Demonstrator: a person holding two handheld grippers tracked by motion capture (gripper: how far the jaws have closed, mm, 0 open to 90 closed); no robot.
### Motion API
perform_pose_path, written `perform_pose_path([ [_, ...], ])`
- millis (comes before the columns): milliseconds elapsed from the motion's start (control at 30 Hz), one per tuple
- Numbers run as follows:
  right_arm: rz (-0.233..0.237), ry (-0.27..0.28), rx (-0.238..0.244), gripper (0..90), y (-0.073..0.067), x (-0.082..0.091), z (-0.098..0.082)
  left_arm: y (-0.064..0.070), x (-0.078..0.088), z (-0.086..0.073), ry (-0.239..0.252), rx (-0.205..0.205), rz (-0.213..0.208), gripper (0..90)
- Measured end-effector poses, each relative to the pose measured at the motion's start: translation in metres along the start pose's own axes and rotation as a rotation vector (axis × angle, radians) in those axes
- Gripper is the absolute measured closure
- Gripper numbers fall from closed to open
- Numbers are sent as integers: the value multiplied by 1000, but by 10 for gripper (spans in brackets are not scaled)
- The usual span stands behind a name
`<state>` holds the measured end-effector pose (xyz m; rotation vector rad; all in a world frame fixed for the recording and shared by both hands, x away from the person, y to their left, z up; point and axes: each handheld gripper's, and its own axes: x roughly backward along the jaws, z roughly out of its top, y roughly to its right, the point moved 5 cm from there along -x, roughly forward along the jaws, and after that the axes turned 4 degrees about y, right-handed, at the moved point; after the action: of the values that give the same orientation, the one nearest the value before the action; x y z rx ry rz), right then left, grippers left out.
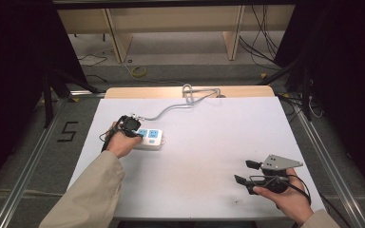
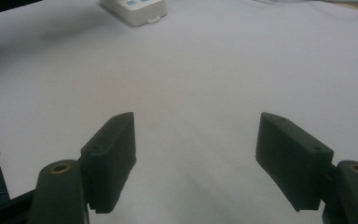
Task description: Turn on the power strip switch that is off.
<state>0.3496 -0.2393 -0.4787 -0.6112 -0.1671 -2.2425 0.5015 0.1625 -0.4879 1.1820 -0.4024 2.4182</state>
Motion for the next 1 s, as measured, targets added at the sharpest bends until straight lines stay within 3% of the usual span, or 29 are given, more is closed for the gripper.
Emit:
perform_pose_path([
  [600, 0, -3, 0, 289, 0, 0, 0, 1, -1, 3, -39, -5, 4, 900],
  [1000, 1, -4, 0, 287, 0, 0, -1, 4, -2, 6, -73, -45, 31, 900],
])
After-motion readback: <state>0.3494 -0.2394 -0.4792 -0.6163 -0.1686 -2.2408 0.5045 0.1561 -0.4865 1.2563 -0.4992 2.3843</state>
